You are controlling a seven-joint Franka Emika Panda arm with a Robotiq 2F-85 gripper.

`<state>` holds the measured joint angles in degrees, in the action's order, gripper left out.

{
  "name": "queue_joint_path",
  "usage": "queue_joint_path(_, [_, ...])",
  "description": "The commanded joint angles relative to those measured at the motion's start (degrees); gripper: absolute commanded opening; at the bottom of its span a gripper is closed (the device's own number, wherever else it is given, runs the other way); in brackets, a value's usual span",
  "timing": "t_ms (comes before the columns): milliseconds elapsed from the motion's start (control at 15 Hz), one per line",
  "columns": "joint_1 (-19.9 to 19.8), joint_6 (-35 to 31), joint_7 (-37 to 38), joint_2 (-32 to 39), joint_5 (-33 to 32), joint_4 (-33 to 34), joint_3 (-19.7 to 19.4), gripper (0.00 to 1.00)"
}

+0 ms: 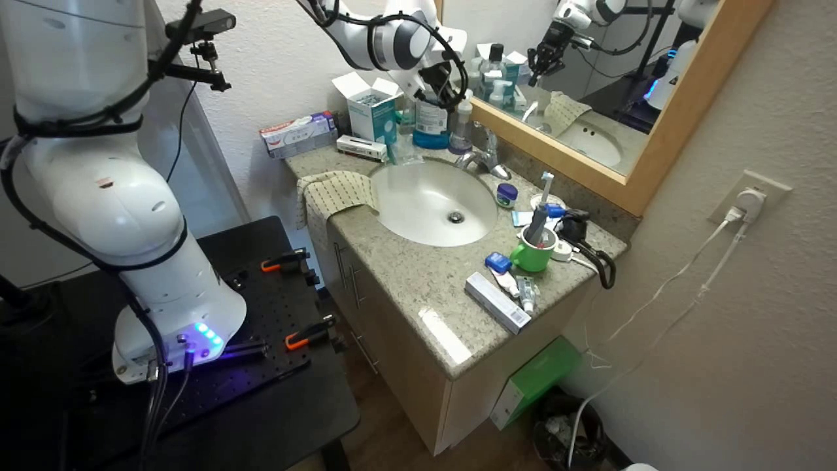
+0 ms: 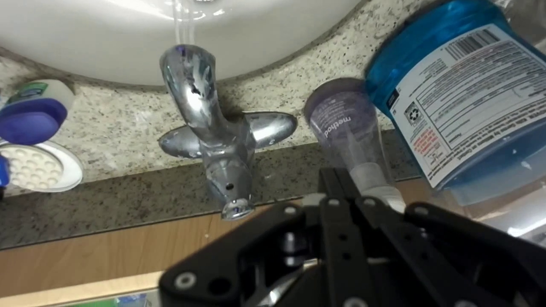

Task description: Push the handle of the tap to the right and then push up

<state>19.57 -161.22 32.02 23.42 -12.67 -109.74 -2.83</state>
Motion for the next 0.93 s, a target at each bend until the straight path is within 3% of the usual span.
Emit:
queue_joint_path(0, [2.97, -1.62, 2.38, 3.64, -1.17, 4.48, -3.49, 0.01])
queue_joint_path(867, [7.0, 0.5, 6.33, 11.09, -0.3, 13.12, -9.69, 0.0])
